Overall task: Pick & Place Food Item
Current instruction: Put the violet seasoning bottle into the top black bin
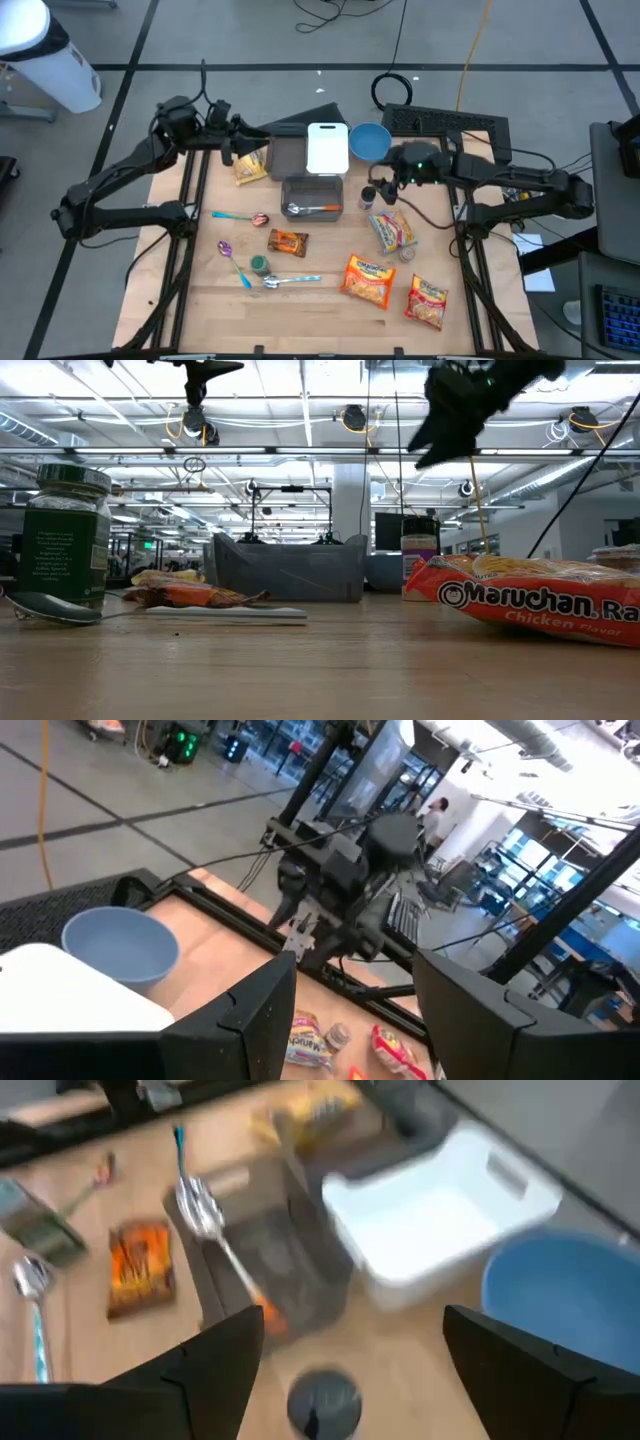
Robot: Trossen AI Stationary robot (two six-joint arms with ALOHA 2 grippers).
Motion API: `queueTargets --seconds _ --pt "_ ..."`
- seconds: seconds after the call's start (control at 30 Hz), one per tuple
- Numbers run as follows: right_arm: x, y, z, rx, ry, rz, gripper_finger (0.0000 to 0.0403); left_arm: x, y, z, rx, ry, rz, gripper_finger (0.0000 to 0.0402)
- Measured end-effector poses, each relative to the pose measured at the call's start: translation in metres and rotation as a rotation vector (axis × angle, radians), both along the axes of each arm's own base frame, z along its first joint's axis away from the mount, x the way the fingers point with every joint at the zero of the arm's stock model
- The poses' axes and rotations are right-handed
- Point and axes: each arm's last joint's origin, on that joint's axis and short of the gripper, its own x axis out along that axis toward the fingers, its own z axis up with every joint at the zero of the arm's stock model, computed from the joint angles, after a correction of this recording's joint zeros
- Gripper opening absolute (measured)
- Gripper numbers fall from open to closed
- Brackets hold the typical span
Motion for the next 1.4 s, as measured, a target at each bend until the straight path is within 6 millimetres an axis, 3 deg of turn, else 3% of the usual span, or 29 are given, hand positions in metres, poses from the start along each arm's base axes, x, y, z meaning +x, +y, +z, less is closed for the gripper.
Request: queueTargets --seconds 0.27,0.43,0.97,1.4 --pt "-0.019 0.017 -0.061 0.099 -0.167 -0.033 0.0303 0.000 -0.001 0.000 -0.034 -0.001 -0.018 0.0209" --pt "-0.029 0.029 -0.089 0.088 -0.137 -0.079 0.0293 0.000 -0.001 0.000 -0.053 -0.002 -0.017 0.0209" --pt "-0.044 0.042 -0.133 0.062 -0.201 -0.099 0.0287 0.000 0.000 0.000 -0.129 -0.006 0.022 0.0209" --pt "-0.025 0.037 -0.154 0.029 -0.176 -0.094 0.0286 0.000 0.000 0.000 -0.152 -0.008 0.041 0.0209"
